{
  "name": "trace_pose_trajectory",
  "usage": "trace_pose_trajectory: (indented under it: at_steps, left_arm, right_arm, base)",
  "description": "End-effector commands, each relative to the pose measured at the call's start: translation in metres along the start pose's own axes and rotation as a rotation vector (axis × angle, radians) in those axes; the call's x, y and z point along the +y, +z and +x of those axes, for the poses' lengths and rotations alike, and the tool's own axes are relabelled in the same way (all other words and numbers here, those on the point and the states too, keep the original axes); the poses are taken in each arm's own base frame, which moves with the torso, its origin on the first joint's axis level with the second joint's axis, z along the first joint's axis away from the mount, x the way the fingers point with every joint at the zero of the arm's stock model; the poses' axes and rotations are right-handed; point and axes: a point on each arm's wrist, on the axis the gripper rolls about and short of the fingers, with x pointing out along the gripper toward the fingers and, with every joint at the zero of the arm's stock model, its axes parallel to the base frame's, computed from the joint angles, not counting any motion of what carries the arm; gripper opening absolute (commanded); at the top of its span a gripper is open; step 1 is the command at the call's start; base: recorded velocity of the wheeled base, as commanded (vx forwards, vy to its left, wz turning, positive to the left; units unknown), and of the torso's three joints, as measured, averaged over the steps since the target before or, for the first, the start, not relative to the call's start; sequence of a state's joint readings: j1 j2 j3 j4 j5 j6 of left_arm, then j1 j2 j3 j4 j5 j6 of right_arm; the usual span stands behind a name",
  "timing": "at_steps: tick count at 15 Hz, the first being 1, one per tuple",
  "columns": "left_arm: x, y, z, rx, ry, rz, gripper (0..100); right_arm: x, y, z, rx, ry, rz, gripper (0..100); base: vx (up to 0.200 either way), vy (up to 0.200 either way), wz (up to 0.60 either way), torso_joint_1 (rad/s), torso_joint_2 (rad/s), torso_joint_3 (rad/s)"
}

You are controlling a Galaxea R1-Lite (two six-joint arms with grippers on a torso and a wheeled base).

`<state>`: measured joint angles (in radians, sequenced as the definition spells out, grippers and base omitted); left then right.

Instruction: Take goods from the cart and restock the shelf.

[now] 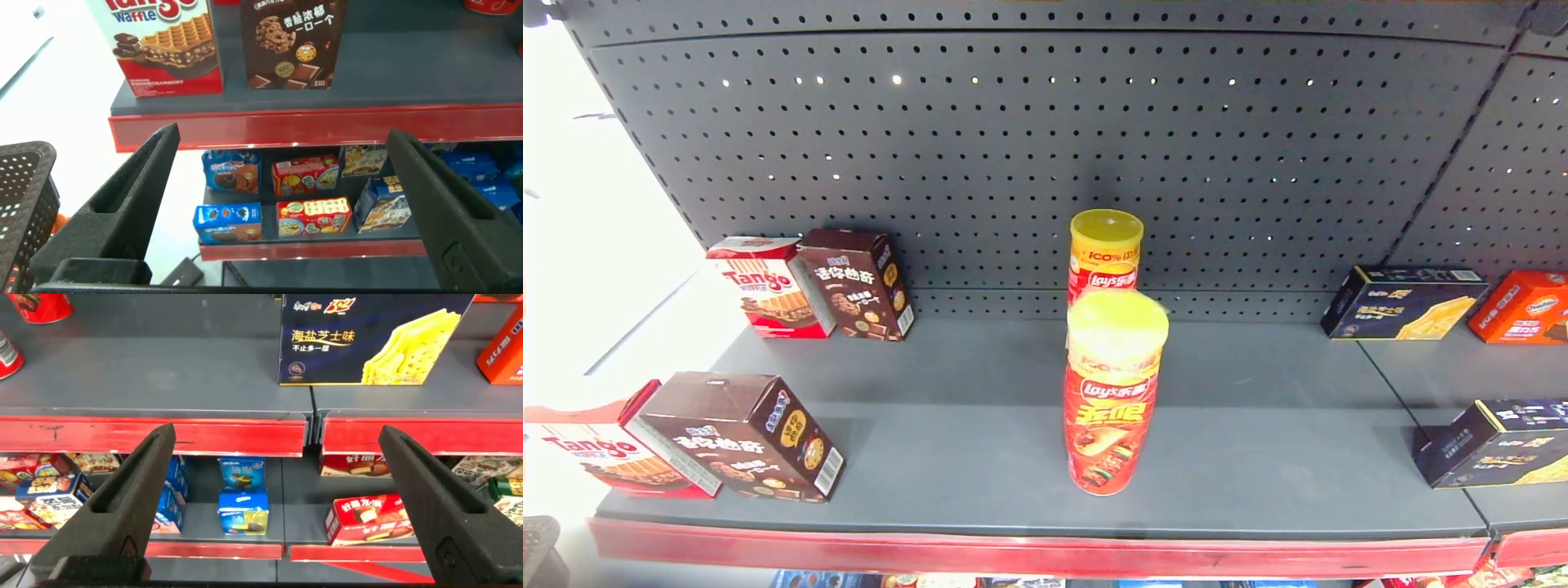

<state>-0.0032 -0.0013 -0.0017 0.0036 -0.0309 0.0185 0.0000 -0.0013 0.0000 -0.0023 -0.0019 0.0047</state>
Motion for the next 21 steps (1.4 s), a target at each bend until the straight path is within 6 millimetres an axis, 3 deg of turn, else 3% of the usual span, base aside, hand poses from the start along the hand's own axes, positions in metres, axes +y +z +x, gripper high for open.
trace_pose_trajectory:
  at_steps: [1, 21]
  left_arm:
    - [0.0, -0.0001, 0.0001, 0.002, 0.0, 0.0, 100]
    - [0.0, 0.0, 0.0001, 0.001, -0.001, 0.0, 100]
  right_arm:
    - [0.0, 0.0001, 0.0001, 0.001, 0.0, 0.0, 100]
    - [0.0, 0.0001, 0.0001, 0.001, 0.0, 0.0, 100]
  base:
    - [0.0, 0.0, 0.0, 0.0, 0.0, 0.0]
    - [-0.01, 0.0, 0.0, 0.0, 0.0, 0.0]
